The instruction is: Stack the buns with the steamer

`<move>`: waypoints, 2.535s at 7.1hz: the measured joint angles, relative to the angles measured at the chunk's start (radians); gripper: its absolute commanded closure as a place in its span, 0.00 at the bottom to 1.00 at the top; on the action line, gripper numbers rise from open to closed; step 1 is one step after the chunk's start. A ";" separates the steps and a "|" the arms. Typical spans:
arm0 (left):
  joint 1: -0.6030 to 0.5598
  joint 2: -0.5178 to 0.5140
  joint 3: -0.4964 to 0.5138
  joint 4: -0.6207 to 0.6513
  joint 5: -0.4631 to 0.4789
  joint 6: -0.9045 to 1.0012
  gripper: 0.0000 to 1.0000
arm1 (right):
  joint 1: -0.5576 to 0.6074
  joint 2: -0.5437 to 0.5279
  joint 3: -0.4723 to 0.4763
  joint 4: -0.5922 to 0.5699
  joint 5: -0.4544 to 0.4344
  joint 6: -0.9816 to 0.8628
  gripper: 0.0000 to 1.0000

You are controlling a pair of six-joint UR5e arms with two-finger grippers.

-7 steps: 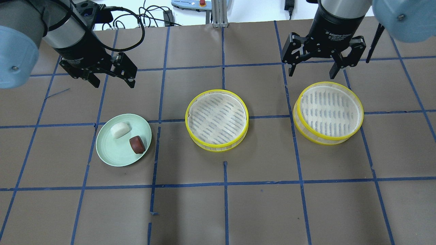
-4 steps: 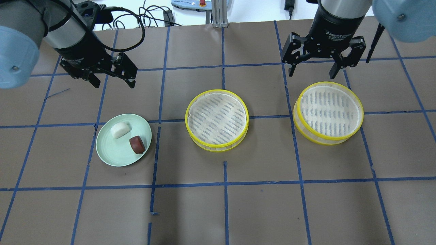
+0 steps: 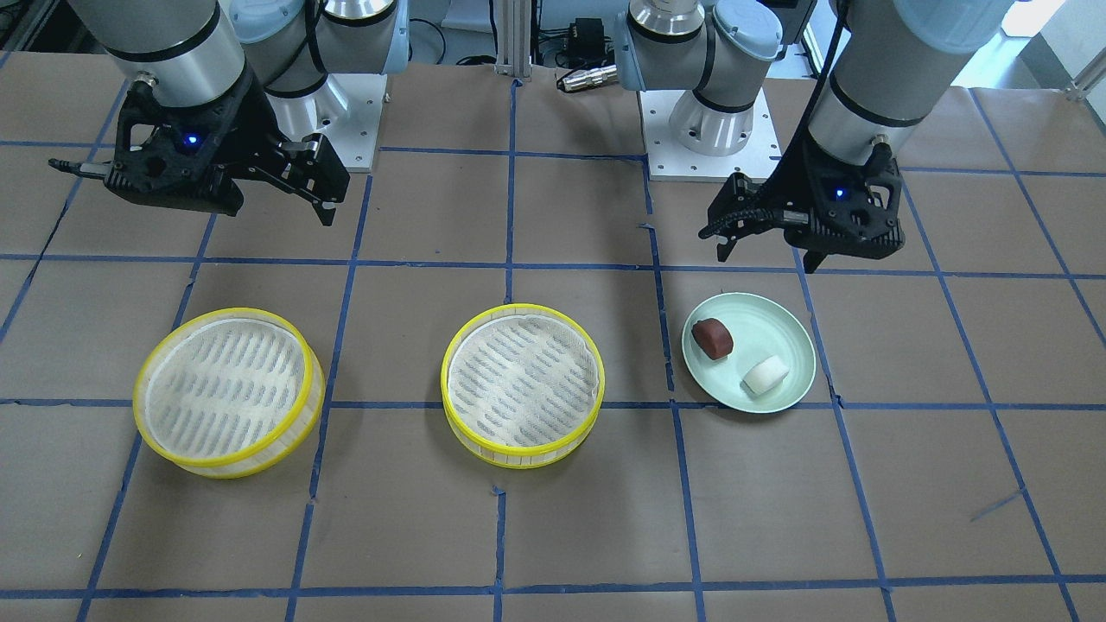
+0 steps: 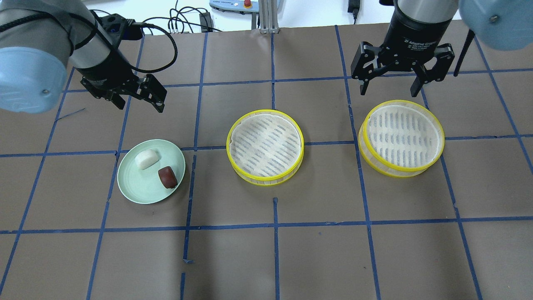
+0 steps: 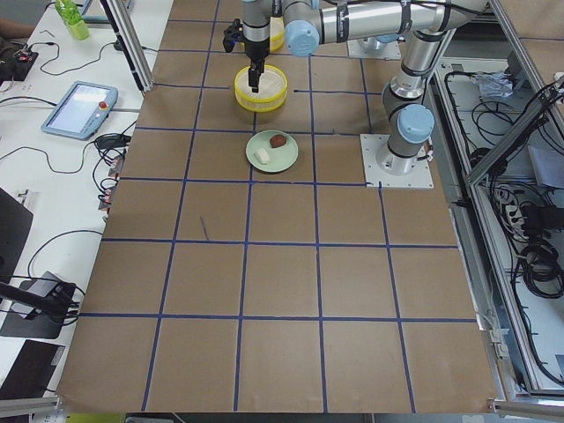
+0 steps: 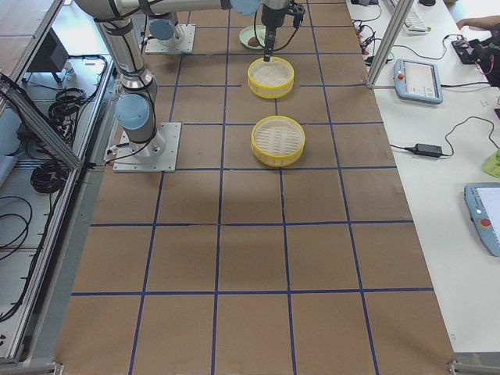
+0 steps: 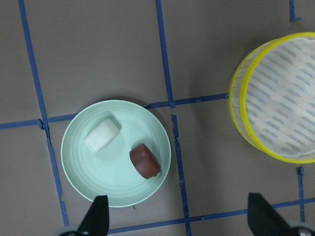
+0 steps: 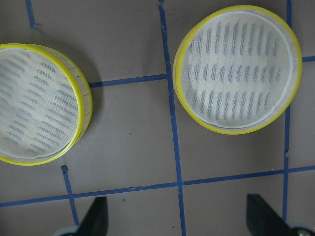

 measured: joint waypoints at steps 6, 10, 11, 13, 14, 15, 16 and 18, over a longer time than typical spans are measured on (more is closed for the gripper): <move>0.089 -0.191 -0.238 0.314 0.152 0.023 0.15 | -0.323 -0.004 -0.001 0.014 -0.010 -0.390 0.00; 0.118 -0.244 -0.270 0.365 0.157 0.017 1.00 | -0.473 0.007 0.044 -0.034 -0.015 -0.538 0.00; 0.118 -0.245 -0.267 0.403 0.147 0.016 1.00 | -0.474 0.028 0.091 -0.104 -0.015 -0.546 0.00; 0.111 -0.227 -0.258 0.488 0.129 0.024 1.00 | -0.474 0.073 0.229 -0.311 -0.010 -0.568 0.00; 0.094 -0.191 -0.239 0.496 0.123 0.027 1.00 | -0.473 0.108 0.296 -0.425 -0.007 -0.574 0.00; 0.058 -0.133 -0.209 0.459 0.108 0.017 1.00 | -0.473 0.154 0.354 -0.546 -0.004 -0.580 0.03; 0.004 -0.088 -0.177 0.406 0.081 -0.029 1.00 | -0.473 0.200 0.395 -0.654 -0.002 -0.587 0.11; -0.134 -0.087 -0.129 0.378 -0.016 -0.259 1.00 | -0.472 0.270 0.427 -0.766 0.007 -0.592 0.52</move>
